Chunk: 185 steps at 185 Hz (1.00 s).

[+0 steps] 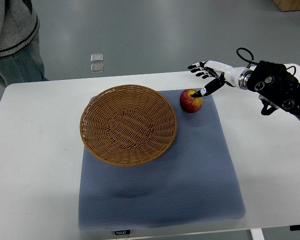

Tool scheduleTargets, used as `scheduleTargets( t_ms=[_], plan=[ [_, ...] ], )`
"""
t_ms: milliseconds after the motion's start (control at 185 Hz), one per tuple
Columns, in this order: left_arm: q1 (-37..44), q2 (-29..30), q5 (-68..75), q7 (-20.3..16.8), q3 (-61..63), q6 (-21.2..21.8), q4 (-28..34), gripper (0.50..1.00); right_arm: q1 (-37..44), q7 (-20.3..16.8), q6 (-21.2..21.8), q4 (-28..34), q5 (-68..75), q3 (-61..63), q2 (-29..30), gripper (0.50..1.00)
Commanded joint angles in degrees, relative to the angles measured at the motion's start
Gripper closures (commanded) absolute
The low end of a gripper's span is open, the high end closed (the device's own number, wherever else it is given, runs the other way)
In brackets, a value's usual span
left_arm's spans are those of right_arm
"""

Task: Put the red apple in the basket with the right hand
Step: 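Reach the right hand toward the red apple beside the basket, then close the right hand's fingers around the red apple and lift it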

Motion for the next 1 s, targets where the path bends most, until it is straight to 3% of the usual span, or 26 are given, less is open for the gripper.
scheduleTargets(
  t_ms=[0, 173, 579, 996],
  plan=[
    [-0.02, 0.0, -0.06, 0.06, 0.01, -0.01, 0.08, 0.5, 1.84, 0.78, 0.07, 0.04, -0.15, -3.98, 0.45, 0.585],
    [-0.02, 0.0, -0.06, -0.02, 0.01, -0.01, 0.08, 0.5, 3.33, 1.92, 2.35, 0.13, -1.38, -7.59, 0.89, 0.585],
    [-0.02, 0.0, -0.06, 0.06, 0.01, -0.01, 0.08, 0.5, 3.24, 3.15, 1.47, -0.05, -9.99, -9.43, 3.0, 0.587],
    [-0.02, 0.0, -0.06, -0.02, 0.01, -0.01, 0.08, 0.5, 3.42, 2.89, -5.03, -4.27, -11.31, -17.52, 7.22, 0.593]
  ],
)
